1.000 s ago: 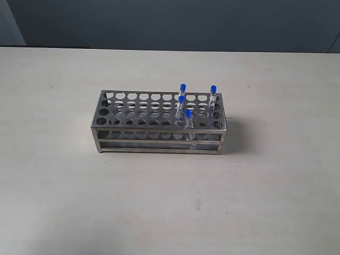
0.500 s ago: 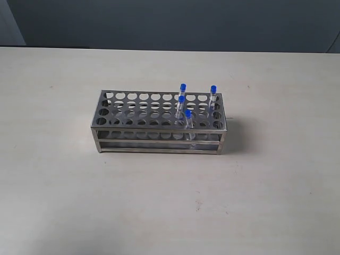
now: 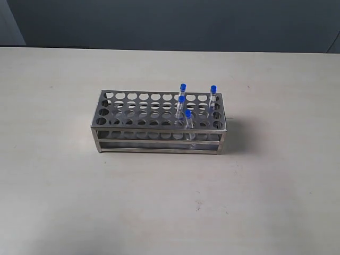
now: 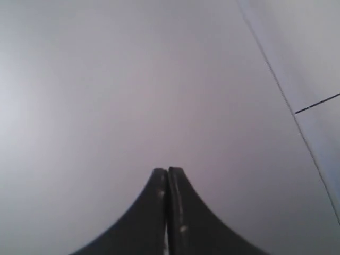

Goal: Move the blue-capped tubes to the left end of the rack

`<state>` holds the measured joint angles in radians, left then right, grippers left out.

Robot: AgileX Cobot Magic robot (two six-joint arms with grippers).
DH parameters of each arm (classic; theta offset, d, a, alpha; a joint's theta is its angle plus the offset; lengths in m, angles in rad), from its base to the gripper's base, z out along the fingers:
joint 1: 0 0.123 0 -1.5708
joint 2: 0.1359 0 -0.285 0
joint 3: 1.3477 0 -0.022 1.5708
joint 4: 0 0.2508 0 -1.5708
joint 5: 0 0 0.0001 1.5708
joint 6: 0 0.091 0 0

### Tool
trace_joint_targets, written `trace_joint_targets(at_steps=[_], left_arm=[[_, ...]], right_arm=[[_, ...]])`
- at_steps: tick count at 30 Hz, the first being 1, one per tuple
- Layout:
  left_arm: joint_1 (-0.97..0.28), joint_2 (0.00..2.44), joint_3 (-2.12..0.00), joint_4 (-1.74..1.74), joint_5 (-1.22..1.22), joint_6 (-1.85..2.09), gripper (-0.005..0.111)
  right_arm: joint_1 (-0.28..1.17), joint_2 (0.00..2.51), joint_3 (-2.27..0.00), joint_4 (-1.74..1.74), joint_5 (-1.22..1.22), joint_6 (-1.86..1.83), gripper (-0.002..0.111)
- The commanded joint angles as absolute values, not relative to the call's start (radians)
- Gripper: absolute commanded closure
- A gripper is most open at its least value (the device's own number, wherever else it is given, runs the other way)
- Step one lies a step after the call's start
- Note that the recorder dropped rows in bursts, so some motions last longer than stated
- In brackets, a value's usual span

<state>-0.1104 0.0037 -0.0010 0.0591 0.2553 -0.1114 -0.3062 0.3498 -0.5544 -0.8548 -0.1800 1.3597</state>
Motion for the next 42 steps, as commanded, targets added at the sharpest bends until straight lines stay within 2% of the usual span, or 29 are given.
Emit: trace_joint_targets(at_steps=[1,2,7,14,18,24,34,42], left_arm=[[-0.110,0.000,0.000,0.065,0.246,-0.114,0.106],[-0.110,0.000,0.000,0.065,0.246,-0.114,0.106],[-0.110,0.000,0.000,0.065,0.246,-0.114,0.106],[-0.110,0.000,0.000,0.065,0.246,-0.114,0.106],[-0.110,0.000,0.000,0.065,0.246,-0.114,0.106],[-0.110,0.000,0.000,0.065,0.246,-0.114,0.106],[-0.110,0.000,0.000,0.065,0.246,-0.114,0.106],[-0.110,0.000,0.000,0.065,0.246,-0.114,0.106]], right_arm=[[-0.271,0.561,-0.664,-1.389,-0.348,1.774,0.109],[-0.255,0.671,-0.738,-1.744,-0.454,2.104,0.109],[-0.214,0.959,-0.799,-1.744,-0.782,2.116,0.109],[0.018,1.247,-0.793,-1.744,-0.826,2.116,0.109],[0.166,1.303,-0.782,-1.744,-0.854,2.116,0.109],[0.276,1.303,-0.780,-1.744,-0.856,2.116,0.109],[0.492,1.278,-0.780,-1.744,-0.245,2.116,0.109],[0.582,1.278,-0.780,-1.529,0.026,2.116,0.109]])
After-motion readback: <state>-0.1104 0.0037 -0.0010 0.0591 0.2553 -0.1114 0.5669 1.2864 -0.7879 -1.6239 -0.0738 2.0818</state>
